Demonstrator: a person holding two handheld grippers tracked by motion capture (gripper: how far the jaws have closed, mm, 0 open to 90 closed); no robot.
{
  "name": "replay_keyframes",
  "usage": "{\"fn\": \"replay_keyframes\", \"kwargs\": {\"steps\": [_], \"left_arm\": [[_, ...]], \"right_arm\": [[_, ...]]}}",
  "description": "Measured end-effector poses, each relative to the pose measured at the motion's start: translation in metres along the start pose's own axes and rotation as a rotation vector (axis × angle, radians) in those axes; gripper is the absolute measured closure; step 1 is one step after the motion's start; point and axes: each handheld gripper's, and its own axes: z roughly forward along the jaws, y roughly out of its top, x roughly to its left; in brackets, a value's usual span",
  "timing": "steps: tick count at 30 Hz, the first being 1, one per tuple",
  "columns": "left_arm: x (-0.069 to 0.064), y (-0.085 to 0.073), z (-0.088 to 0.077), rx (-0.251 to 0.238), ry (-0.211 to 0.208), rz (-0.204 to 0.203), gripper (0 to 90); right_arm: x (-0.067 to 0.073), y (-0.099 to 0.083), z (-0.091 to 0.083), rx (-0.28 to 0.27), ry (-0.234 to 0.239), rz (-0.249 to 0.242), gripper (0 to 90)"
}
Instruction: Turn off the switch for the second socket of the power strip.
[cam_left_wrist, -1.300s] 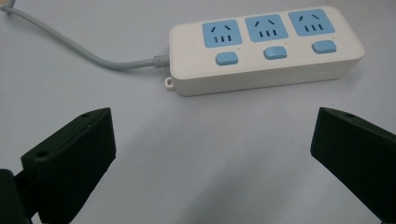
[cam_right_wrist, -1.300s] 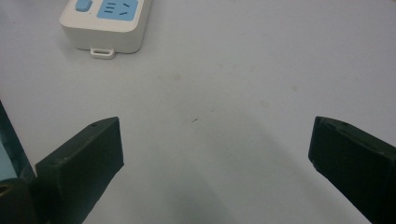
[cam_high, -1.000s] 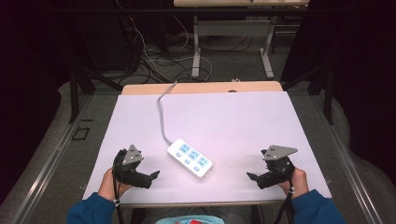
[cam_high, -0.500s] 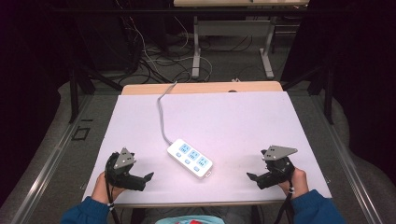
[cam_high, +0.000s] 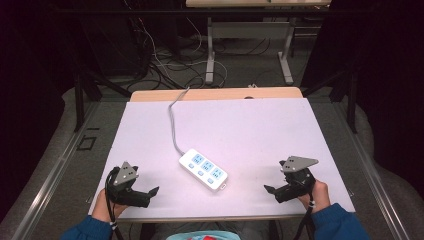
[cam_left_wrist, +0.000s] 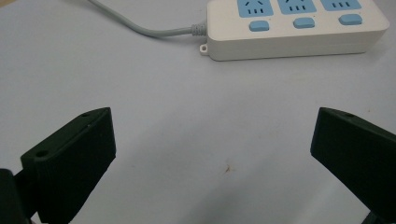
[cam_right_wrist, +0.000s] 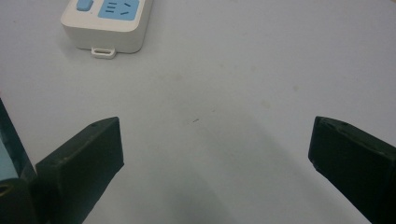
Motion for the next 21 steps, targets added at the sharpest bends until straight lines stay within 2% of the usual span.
{"fn": "replay_keyframes", "kwargs": {"steps": [1,4,12,16,21], "left_arm": [[0.001,-0.001,-0.001,-0.001,-0.001,0.003,0.1],[0.002,-0.004,-0.004,-0.009,0.001,0.004,0.2],[0.003,-0.012,-0.008,-0.043,0.010,-0.013,0.2],[0.002,-0.014,-0.010,-0.057,0.012,-0.002,0.1],[0.002,-0.014,-0.009,-0.056,0.005,-0.009,0.2]], "right_arm": [[-0.001,0.000,0.000,-0.001,-0.002,-0.011,2.6],[0.000,0.000,0.000,0.000,0.000,0.002,2.5],[0.000,0.000,0.001,-0.002,0.000,-0.010,2.6],[0.000,0.000,0.001,-0.001,0.001,-0.007,2.6],[-0.001,0.000,0.001,0.000,-0.002,-0.011,2.6]]}}
